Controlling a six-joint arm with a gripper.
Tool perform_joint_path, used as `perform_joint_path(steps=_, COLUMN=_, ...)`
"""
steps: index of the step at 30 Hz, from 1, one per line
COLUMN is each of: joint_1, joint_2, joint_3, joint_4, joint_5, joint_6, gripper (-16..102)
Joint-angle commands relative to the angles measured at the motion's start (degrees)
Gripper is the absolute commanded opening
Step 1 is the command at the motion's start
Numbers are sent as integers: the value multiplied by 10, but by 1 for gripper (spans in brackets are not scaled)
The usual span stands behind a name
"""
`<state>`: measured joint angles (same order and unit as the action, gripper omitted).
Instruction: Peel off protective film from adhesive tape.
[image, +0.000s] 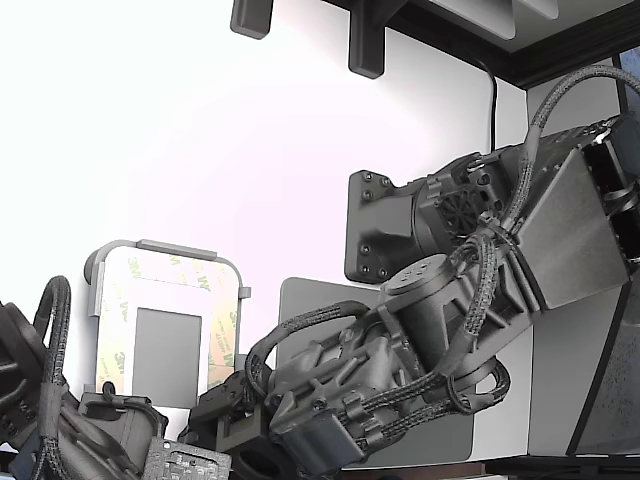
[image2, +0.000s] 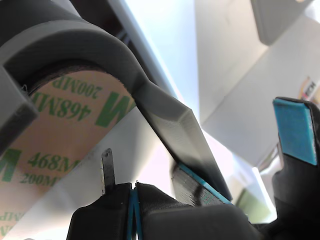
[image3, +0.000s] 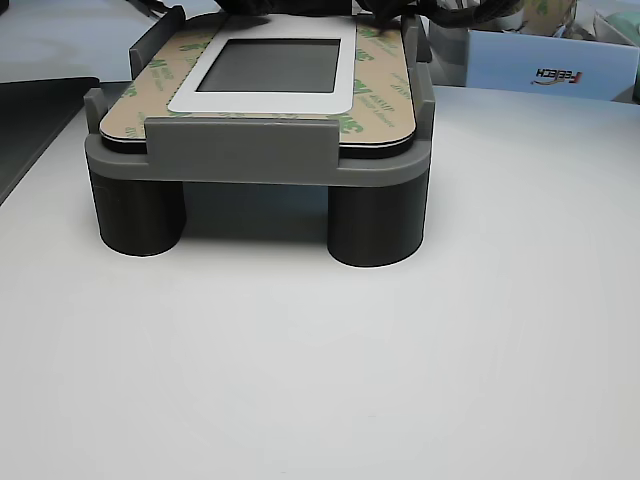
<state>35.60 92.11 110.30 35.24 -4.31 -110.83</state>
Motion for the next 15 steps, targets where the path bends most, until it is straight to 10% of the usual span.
perform_joint_path(steps=1, joint_1=-11, joint_2=10, joint_3=-10, joint_4=-5, joint_5=-1, joint_6=-2, gripper=-11)
perform_joint_path(steps=15, joint_1=-10, joint_2=20, joint_3=3, joint_4=-3, joint_5=-3, joint_6=8, gripper=-11)
